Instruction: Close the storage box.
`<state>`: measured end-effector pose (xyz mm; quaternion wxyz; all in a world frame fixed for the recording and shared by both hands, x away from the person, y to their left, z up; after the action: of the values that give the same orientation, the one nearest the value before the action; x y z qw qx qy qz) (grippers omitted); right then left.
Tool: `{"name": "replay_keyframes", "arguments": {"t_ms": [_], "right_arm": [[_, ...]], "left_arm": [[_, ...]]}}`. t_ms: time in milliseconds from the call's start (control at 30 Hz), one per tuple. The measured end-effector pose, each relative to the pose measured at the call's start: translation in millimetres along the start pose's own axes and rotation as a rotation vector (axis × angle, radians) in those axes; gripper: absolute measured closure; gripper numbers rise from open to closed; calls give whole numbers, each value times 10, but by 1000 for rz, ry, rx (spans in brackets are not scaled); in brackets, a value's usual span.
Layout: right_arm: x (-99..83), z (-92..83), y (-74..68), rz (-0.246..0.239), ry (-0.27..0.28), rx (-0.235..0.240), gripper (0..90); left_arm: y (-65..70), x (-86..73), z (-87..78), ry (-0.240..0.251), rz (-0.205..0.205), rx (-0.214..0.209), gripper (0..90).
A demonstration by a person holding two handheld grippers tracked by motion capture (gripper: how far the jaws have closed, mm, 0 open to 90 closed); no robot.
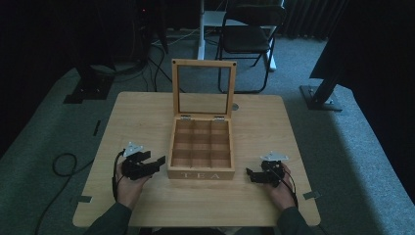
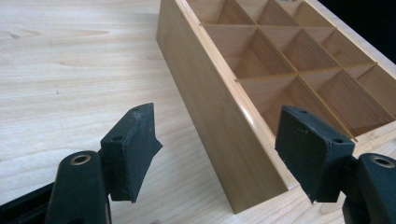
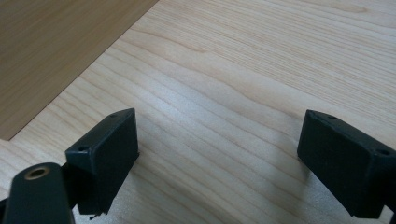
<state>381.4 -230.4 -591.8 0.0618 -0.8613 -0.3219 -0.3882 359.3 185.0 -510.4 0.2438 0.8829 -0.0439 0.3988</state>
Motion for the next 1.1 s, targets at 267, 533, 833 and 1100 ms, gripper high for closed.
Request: {"name": "replay_keyframes", "arguments": {"t_ms": [267, 533, 833, 1100], "right_arm": [[-1, -1, -2, -4, 0, 1, 120], [-2, -2, -2, -3, -1, 0, 120], [-3, -3, -3, -2, -2, -2, 120], [-3, -4, -4, -1, -2, -2, 121]], "left_arm": [[-14, 136, -38, 20, -11, 7, 295], [-5, 332, -64, 54, -17, 10, 296], [-37, 630, -163, 107, -1, 31, 303], [-50, 802, -205, 137, 10, 38, 305]]}}
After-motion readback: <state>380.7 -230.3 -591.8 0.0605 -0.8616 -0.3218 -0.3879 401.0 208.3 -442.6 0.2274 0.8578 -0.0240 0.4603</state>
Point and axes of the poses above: each handheld gripper's, and its own axes: z roughly forward along the jaws, x roughly out of its top, y roughly to its right, the point moved 6 cm from there along z, roughly forward along the jaws, and after that the axes turned 12 degrees about -z, right-handed, at the moved point
